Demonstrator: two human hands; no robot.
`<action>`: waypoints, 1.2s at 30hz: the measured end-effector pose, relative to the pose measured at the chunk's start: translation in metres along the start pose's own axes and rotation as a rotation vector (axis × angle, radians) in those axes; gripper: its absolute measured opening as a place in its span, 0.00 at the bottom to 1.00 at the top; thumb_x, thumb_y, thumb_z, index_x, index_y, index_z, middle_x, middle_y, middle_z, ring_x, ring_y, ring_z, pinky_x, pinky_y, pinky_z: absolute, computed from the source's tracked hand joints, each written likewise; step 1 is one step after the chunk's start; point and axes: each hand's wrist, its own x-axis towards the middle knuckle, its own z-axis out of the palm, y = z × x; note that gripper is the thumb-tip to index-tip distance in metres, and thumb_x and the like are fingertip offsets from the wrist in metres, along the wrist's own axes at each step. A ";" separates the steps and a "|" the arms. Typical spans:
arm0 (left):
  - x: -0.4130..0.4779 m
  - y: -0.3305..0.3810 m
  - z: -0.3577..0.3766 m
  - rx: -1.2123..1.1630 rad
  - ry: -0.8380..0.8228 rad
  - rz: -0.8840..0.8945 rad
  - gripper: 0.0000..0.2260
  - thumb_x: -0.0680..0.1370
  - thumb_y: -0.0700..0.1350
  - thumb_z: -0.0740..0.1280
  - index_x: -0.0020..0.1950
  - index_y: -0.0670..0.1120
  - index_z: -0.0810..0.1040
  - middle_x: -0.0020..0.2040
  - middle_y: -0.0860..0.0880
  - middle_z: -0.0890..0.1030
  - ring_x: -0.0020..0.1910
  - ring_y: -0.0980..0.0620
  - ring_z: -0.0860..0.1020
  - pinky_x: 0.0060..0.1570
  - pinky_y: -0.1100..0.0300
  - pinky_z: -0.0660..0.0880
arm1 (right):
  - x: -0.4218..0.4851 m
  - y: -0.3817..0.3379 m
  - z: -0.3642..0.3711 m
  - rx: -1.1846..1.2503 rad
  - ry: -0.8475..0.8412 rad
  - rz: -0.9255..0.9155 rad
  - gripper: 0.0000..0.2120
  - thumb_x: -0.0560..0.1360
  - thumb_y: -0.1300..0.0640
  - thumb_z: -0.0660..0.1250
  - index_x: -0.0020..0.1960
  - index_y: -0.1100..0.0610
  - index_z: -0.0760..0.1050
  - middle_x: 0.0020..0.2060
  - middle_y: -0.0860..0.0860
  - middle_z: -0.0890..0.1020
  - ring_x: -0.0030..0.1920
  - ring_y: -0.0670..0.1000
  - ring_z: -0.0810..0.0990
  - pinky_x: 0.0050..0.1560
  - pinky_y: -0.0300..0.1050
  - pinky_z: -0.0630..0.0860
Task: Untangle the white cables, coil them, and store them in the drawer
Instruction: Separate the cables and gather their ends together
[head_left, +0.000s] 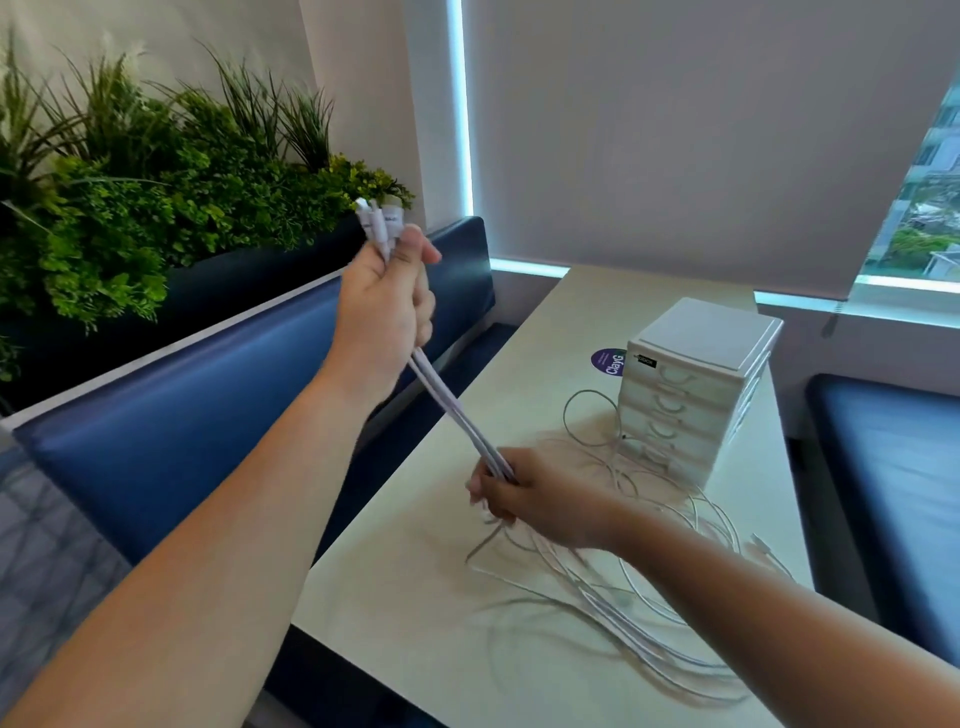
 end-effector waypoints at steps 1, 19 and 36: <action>0.005 0.004 -0.008 -0.002 0.031 0.023 0.13 0.84 0.50 0.56 0.42 0.47 0.69 0.26 0.56 0.62 0.23 0.58 0.56 0.21 0.65 0.56 | -0.007 0.008 0.001 -0.033 -0.017 0.028 0.11 0.76 0.63 0.58 0.39 0.51 0.73 0.31 0.48 0.75 0.30 0.45 0.71 0.37 0.41 0.71; 0.023 -0.002 -0.074 0.146 0.304 0.042 0.14 0.85 0.51 0.55 0.41 0.49 0.69 0.24 0.57 0.61 0.22 0.58 0.57 0.21 0.66 0.57 | -0.044 0.035 -0.057 -0.202 0.030 0.059 0.19 0.78 0.44 0.61 0.38 0.58 0.68 0.30 0.47 0.70 0.32 0.45 0.67 0.36 0.42 0.64; -0.007 -0.015 -0.030 0.606 -0.237 -0.103 0.14 0.73 0.64 0.68 0.42 0.54 0.82 0.29 0.57 0.72 0.25 0.57 0.68 0.29 0.60 0.64 | -0.032 -0.011 -0.075 -0.210 0.150 0.058 0.24 0.76 0.36 0.55 0.30 0.51 0.66 0.24 0.44 0.68 0.27 0.45 0.64 0.36 0.43 0.63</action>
